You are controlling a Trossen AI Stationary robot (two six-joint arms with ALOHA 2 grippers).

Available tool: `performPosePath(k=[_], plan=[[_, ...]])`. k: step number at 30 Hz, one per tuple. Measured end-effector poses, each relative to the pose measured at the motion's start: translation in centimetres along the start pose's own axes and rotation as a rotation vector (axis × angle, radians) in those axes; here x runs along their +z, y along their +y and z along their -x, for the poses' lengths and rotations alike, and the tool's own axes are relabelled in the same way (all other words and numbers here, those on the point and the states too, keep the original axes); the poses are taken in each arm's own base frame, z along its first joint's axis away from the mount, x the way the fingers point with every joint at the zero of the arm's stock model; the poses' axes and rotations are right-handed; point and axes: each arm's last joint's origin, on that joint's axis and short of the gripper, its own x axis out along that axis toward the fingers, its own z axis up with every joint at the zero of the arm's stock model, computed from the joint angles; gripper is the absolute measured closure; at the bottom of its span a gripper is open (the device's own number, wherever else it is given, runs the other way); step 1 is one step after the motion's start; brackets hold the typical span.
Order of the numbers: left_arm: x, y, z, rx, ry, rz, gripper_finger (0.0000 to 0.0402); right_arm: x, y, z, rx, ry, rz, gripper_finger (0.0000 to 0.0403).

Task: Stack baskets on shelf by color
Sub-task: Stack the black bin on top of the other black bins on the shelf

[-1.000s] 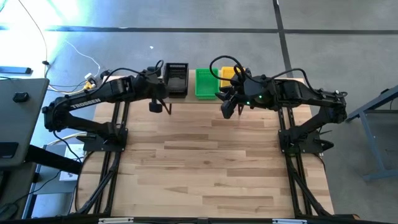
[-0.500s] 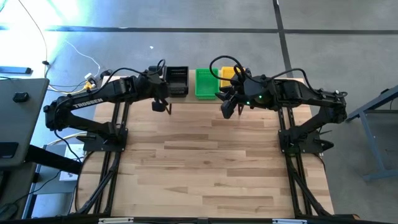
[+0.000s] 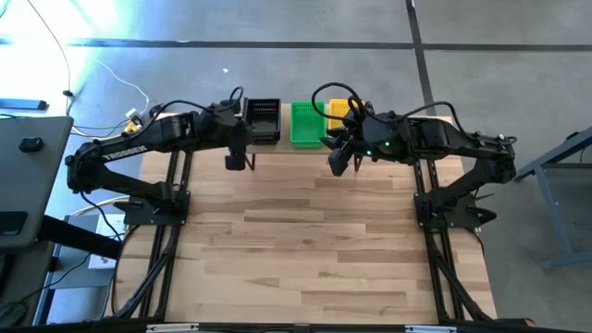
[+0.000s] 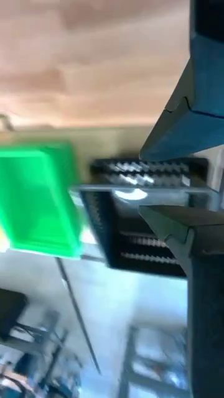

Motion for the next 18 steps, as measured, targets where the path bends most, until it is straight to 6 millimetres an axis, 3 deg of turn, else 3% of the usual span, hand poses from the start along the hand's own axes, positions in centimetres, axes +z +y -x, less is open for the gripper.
performPosePath(k=[5,12,18], plan=[[0.3,0.9,-0.2,0.021,-0.073,0.087,0.0284,0.0,0.0,0.0,-0.011,-0.005,0.001,0.0293],[0.1,0.8,-3.0,0.002,0.002,0.102,0.0284,0.0,0.0,0.0,-0.011,-0.005,0.001,0.0293],[0.0,0.3,-4.2,-0.032,0.048,0.091,0.0284,0.0,0.0,0.0,-0.010,-0.004,0.001,0.0293]])
